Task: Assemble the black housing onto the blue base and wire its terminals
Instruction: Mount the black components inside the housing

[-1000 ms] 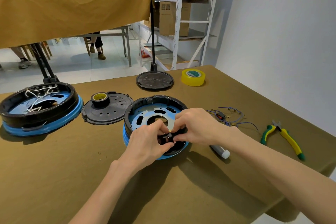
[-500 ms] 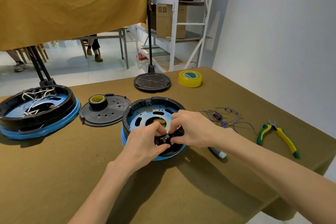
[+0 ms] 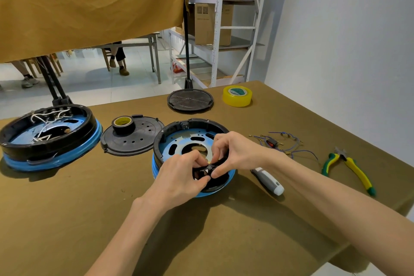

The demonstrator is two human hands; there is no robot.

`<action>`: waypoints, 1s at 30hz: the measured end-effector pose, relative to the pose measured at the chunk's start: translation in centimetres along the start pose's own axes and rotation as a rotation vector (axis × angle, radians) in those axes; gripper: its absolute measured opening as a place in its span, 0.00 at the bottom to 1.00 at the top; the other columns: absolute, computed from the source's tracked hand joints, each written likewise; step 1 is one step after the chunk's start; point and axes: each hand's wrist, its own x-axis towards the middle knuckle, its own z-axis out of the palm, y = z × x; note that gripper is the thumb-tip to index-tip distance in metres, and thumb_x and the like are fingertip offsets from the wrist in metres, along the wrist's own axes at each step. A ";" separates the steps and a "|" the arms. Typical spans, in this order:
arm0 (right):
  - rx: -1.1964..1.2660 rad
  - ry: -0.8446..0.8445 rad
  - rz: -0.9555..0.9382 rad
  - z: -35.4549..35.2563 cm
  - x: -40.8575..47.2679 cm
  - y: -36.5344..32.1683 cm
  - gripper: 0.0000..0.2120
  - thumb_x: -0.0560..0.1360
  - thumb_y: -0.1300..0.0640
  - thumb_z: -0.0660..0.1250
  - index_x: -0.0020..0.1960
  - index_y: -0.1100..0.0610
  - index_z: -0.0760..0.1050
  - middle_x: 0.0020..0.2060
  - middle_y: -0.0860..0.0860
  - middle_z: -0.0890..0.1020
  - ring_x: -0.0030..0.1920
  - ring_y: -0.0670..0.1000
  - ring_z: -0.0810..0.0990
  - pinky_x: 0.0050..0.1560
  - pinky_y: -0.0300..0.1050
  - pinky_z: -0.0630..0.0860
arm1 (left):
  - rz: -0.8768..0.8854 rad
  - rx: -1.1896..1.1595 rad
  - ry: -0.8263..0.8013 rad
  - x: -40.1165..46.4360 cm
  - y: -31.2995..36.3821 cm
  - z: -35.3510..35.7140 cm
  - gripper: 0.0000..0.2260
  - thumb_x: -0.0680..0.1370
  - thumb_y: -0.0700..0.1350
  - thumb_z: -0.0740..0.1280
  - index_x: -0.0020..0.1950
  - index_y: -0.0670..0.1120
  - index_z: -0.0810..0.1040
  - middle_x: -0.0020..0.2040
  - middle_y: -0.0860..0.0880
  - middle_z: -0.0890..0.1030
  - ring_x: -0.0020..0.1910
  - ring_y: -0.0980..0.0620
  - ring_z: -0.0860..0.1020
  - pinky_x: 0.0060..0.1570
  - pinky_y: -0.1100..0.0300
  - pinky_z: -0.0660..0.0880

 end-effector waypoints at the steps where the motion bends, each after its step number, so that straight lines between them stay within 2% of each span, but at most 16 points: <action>1: 0.009 -0.008 -0.004 0.0 0.0 0.0 0.13 0.66 0.55 0.84 0.35 0.45 0.80 0.44 0.46 0.77 0.38 0.42 0.74 0.40 0.41 0.73 | 0.007 0.008 0.008 -0.1 0.0 0.0 0.14 0.73 0.55 0.76 0.55 0.56 0.78 0.45 0.62 0.81 0.48 0.61 0.81 0.48 0.61 0.81; 4: 0.035 0.001 -0.020 0.0 -0.1 0.1 0.11 0.67 0.57 0.84 0.36 0.48 0.82 0.43 0.48 0.78 0.38 0.42 0.74 0.40 0.39 0.73 | 0.024 0.056 0.039 -0.2 0.2 0.4 0.18 0.71 0.61 0.76 0.55 0.57 0.76 0.45 0.62 0.81 0.46 0.61 0.80 0.45 0.66 0.79; 7: 0.044 0.020 -0.026 0.2 -0.3 0.0 0.09 0.67 0.57 0.84 0.37 0.50 0.83 0.45 0.50 0.79 0.41 0.48 0.77 0.41 0.44 0.76 | 0.034 0.069 0.119 -0.3 0.4 0.9 0.17 0.71 0.59 0.78 0.53 0.56 0.77 0.45 0.60 0.82 0.44 0.61 0.81 0.43 0.70 0.76; 10: 0.023 0.041 -0.022 0.1 -0.4 -0.1 0.08 0.67 0.56 0.83 0.38 0.48 0.84 0.49 0.50 0.79 0.47 0.52 0.79 0.48 0.50 0.79 | 0.070 0.074 0.121 -0.3 0.3 1.0 0.16 0.72 0.57 0.78 0.53 0.55 0.77 0.46 0.59 0.84 0.45 0.61 0.82 0.43 0.71 0.76; 11: 0.019 0.036 -0.020 -0.1 -0.5 0.0 0.08 0.68 0.55 0.83 0.39 0.47 0.84 0.49 0.50 0.80 0.48 0.51 0.79 0.49 0.49 0.79 | 0.085 0.078 0.109 -0.4 0.2 0.9 0.16 0.72 0.56 0.78 0.54 0.55 0.76 0.46 0.59 0.84 0.45 0.61 0.82 0.42 0.72 0.75; 14: -0.039 0.002 -0.007 -0.7 -0.8 0.3 0.08 0.70 0.54 0.81 0.43 0.42 0.85 0.51 0.44 0.78 0.53 0.44 0.78 0.53 0.38 0.75 | 0.117 0.088 0.105 -0.5 0.2 0.6 0.16 0.73 0.58 0.76 0.56 0.56 0.75 0.46 0.59 0.85 0.45 0.61 0.82 0.42 0.74 0.73; 16: -0.058 -0.018 -0.003 -1.0 -0.8 0.3 0.09 0.71 0.54 0.80 0.45 0.40 0.85 0.51 0.43 0.77 0.53 0.44 0.78 0.53 0.36 0.75 | 0.130 0.070 0.118 -0.6 0.4 0.5 0.16 0.74 0.62 0.72 0.56 0.56 0.76 0.45 0.60 0.84 0.44 0.61 0.82 0.42 0.73 0.75; 18: -0.078 -0.057 -0.008 -1.3 -0.6 0.3 0.11 0.71 0.55 0.80 0.46 0.39 0.84 0.51 0.44 0.78 0.53 0.45 0.78 0.54 0.40 0.77 | 0.113 0.027 0.153 -0.8 0.7 0.6 0.17 0.75 0.67 0.68 0.54 0.56 0.77 0.42 0.60 0.84 0.41 0.62 0.82 0.40 0.70 0.78; 23: -0.070 -0.064 -0.019 -1.6 -0.4 0.5 0.09 0.72 0.54 0.79 0.47 0.40 0.86 0.50 0.45 0.79 0.52 0.48 0.79 0.53 0.50 0.79 | 0.083 0.031 0.256 -0.6 1.0 1.5 0.13 0.75 0.62 0.72 0.48 0.54 0.80 0.37 0.59 0.82 0.37 0.60 0.80 0.37 0.63 0.78; 27: -0.102 -0.033 -0.057 -1.3 -0.9 1.3 0.08 0.74 0.52 0.78 0.50 0.42 0.85 0.54 0.43 0.77 0.57 0.45 0.78 0.58 0.46 0.78 | 0.048 0.025 0.260 -0.4 0.8 1.6 0.13 0.75 0.63 0.71 0.47 0.54 0.80 0.38 0.60 0.82 0.37 0.61 0.80 0.36 0.63 0.78; 30: -0.193 0.007 -0.070 -1.2 -1.2 1.9 0.10 0.72 0.49 0.79 0.53 0.45 0.85 0.56 0.43 0.75 0.59 0.43 0.76 0.60 0.44 0.76 | 0.056 0.048 0.250 -0.5 0.8 1.6 0.15 0.74 0.66 0.69 0.47 0.56 0.78 0.37 0.60 0.82 0.36 0.62 0.80 0.35 0.64 0.78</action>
